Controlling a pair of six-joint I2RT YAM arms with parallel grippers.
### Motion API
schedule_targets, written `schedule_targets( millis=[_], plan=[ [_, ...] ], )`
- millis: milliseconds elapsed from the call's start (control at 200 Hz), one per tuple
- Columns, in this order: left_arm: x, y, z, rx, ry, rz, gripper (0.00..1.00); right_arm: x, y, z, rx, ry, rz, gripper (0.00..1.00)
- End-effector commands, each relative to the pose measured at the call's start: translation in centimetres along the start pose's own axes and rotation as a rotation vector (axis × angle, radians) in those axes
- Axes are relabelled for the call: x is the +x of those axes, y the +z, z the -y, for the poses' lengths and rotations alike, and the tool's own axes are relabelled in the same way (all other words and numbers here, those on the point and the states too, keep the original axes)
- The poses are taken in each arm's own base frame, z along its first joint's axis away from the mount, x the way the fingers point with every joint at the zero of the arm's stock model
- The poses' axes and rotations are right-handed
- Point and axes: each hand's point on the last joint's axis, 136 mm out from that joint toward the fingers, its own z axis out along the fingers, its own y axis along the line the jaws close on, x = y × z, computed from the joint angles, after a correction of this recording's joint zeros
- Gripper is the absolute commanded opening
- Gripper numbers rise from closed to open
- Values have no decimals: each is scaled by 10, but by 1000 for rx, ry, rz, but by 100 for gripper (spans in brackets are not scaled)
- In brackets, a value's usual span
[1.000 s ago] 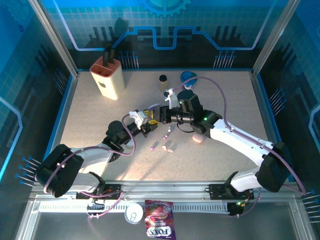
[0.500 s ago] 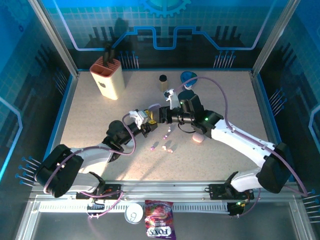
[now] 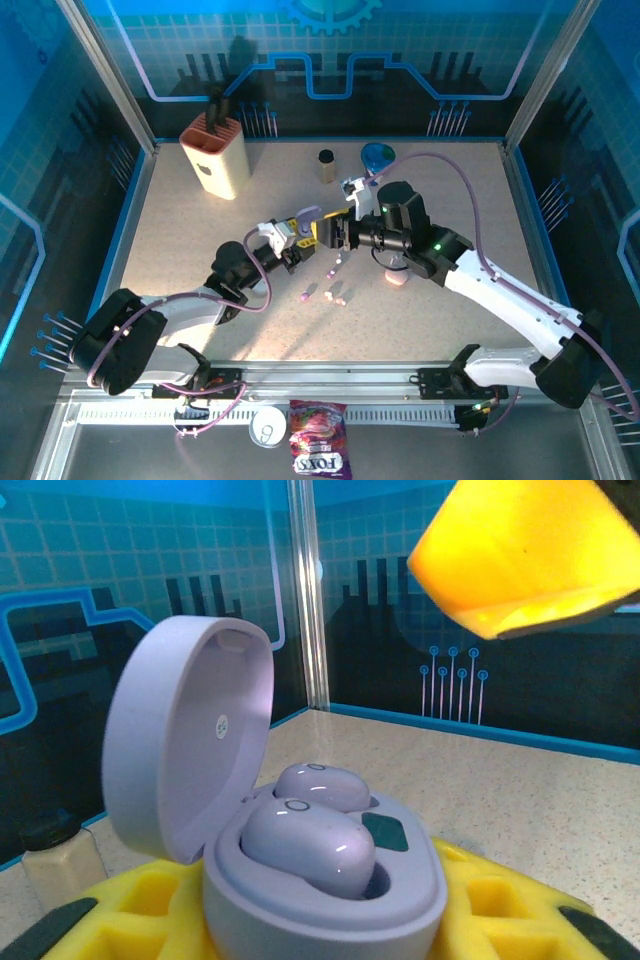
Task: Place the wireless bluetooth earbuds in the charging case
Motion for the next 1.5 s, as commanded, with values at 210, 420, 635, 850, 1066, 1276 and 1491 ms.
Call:
schedule_targets(
  millis=[210, 420, 635, 850, 1066, 1276, 1491],
  plan=[
    [4, -9, 13, 45, 113, -31, 31, -16, 15, 29, 182, -79, -77, 50],
    [2, -13, 14, 39, 132, -35, 31, -11, 33, 43, 230, -97, -150, 51],
    [-4, -14, 5, -15, 90, -35, 31, 4, 25, 51, 231, -94, -167, 52],
    [-14, -11, 2, -26, -3, 1, 32, -2, 2, 38, 129, 3, -82, 53],
    [-32, -7, 14, 60, -75, 81, 32, -2, -13, 22, -197, 291, -10, 59],
    [-47, 0, 26, 157, -104, 152, 32, 16, -9, 14, -352, 393, -43, 66],
    [-49, 7, 33, 204, -92, 182, 32, 13, 1, 12, -460, 490, -9, 65]
  ],
)
